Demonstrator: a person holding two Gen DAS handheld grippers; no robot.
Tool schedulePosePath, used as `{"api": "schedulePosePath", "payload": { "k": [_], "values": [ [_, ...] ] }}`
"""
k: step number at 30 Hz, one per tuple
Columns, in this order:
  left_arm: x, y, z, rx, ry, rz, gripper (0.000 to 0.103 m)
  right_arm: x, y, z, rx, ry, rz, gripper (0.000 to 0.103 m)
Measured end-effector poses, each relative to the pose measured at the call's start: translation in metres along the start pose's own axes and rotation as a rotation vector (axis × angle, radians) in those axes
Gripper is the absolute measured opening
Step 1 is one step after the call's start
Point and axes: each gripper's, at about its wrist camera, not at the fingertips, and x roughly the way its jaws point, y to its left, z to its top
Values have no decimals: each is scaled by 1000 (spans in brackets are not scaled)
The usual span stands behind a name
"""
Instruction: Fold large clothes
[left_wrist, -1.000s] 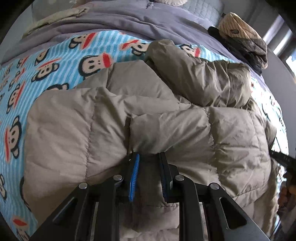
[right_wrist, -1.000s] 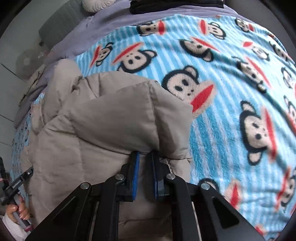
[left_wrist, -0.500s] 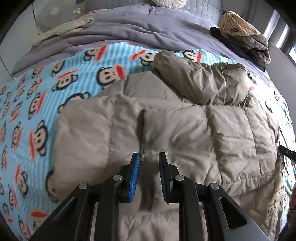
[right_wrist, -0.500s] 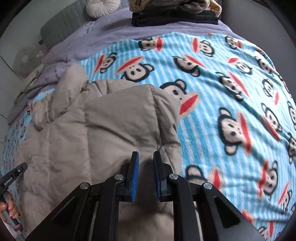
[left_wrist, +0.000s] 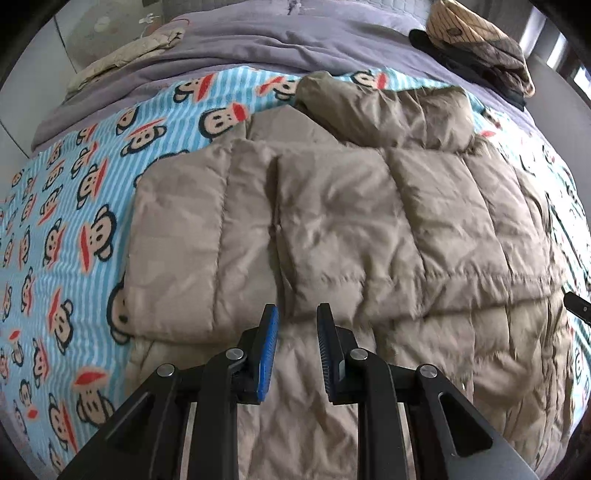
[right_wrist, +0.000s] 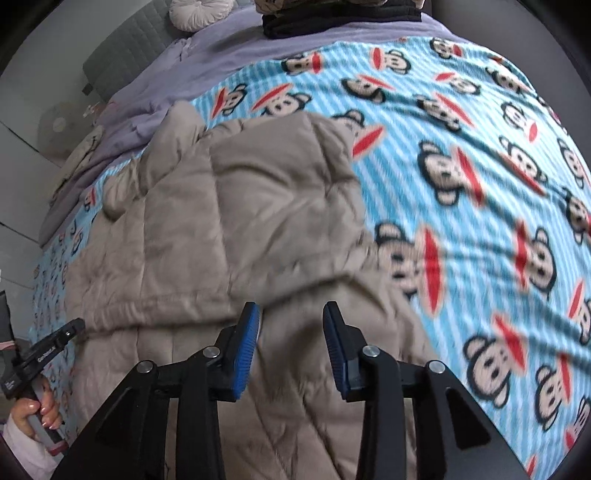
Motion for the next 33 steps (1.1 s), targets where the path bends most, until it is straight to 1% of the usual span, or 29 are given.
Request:
{"api": "schedulePosePath", "payload": {
  "k": [6,10,13,19,20,21,22,23,27,30,31,32,33],
  "values": [
    [-6,-11,-12,-7,17,11,23,-3,-6,-13,2,34,15,40],
    [-11,-19,-16,-10,21,9,23,-12,-8,-13,0,29,26,41],
    [-13,-25,-17,-10,25,3,23,-17,-7,-13,-8,21,32,45],
    [-19,-34,-20,-7,16,0,24,-22,-4,-13,-18,23,59,46],
    [-22,-35,-21,-7,13,4,53,-22,-3,-14,-17,24,64,46],
    [-24,-35,-22,-15,8,20,101,-23,-3,-14,-18,24,69,46],
    [-29,-35,-23,-25,-19,42,102,-24,-3,-14,-20,24,73,46],
    [-35,-36,-25,-21,-39,48,102,-25,-3,-15,-21,25,77,46],
    [-39,-39,-30,-29,-25,50,102,-28,-3,-17,-21,26,91,46],
    [-44,-40,-37,-43,-17,74,102,-30,-5,-18,-22,34,97,47],
    [-45,-40,-38,-52,-14,78,102,-31,-5,-19,-25,36,101,51],
    [-48,-39,-41,-65,-10,78,102,-33,-5,-20,-29,36,106,58],
    [-51,-39,-44,-80,-7,75,102,-35,-6,-21,-33,33,112,63]
  ]
}}
